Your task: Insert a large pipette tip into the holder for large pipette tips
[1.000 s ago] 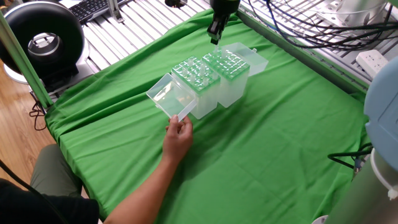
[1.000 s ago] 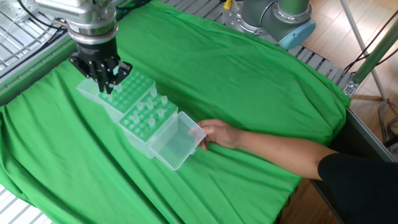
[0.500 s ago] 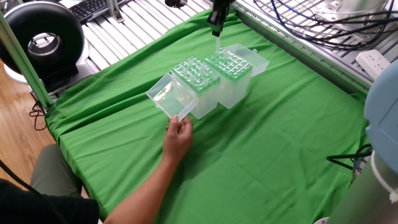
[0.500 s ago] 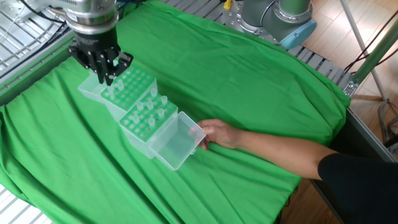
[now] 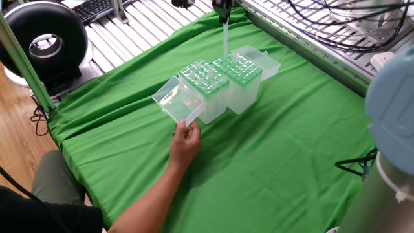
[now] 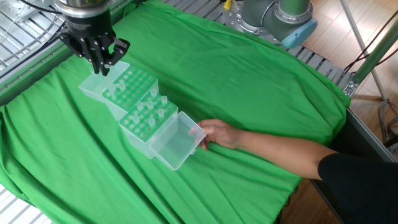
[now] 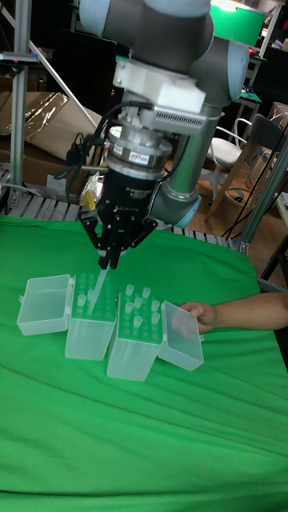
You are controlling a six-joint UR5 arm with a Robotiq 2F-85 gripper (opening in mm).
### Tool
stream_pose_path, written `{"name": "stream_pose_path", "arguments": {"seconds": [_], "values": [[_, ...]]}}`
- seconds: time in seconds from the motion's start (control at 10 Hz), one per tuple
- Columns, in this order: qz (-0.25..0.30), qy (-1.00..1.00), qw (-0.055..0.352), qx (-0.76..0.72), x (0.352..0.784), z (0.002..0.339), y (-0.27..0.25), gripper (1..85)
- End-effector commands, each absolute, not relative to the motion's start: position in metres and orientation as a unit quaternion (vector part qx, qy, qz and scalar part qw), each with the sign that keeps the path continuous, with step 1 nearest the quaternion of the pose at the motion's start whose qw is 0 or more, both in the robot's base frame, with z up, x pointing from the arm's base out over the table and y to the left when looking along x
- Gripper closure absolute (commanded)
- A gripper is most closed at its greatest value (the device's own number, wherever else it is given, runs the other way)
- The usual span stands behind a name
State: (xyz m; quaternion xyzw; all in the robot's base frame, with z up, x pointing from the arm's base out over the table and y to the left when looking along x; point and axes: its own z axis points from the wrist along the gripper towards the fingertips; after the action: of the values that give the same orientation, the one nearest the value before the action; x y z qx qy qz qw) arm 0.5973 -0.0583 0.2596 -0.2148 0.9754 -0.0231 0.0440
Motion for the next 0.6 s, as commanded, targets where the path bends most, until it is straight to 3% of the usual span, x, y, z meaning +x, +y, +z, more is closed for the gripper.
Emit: {"name": "stream_pose_path", "arguments": {"seconds": [0.0,0.5], "values": [[-0.02,0.975,0.045,-0.215,0.607,0.287,-0.045,73.7],[-0.025,0.976,0.065,-0.205,0.623,0.305,-0.017,73.7]]}}
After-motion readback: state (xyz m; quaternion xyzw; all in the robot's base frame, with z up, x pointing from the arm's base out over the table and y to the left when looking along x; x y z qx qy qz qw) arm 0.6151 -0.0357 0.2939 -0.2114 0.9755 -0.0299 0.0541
